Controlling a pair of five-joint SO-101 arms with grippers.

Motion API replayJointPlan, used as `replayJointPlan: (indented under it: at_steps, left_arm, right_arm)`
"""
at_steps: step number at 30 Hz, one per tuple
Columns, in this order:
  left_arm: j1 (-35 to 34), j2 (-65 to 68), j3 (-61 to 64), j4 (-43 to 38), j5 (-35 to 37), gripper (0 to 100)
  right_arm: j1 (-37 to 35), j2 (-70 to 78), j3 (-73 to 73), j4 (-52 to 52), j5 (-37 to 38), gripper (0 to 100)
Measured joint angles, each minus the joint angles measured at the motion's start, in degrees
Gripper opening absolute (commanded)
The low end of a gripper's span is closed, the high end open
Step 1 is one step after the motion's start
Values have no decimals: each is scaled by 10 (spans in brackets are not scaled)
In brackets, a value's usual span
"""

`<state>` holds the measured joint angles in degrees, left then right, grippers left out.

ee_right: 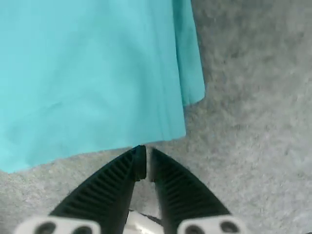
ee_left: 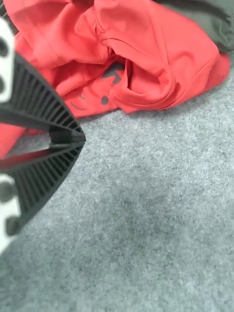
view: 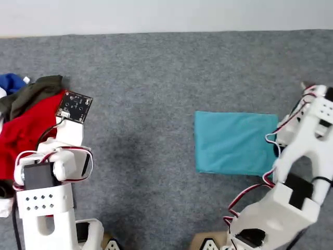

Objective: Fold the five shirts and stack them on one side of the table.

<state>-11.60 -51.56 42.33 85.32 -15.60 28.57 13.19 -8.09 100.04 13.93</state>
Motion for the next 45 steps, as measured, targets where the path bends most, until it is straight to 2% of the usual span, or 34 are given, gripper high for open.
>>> replayJointPlan:
  at_steps: [5, 15, 21, 30, 34, 45]
  left_arm:
    - [0, 0, 14, 0, 0, 4]
    - [0, 0, 14, 0, 0, 4]
    - [0, 0, 14, 0, 0, 4]
    - [0, 0, 14, 0, 0, 4]
    - [0, 0, 14, 0, 0, 4]
    - [0, 0, 14, 0, 0, 4]
  right_arm:
    - [10, -1, 40, -4, -16, 114]
    - [24, -1, 177, -142, -18, 112]
    - [24, -1, 197, -185, -18, 113]
    - [24, 33, 197, -214, -18, 106]
    - [25, 55, 197, -216, -18, 3]
    - [26, -4, 197, -221, -18, 9]
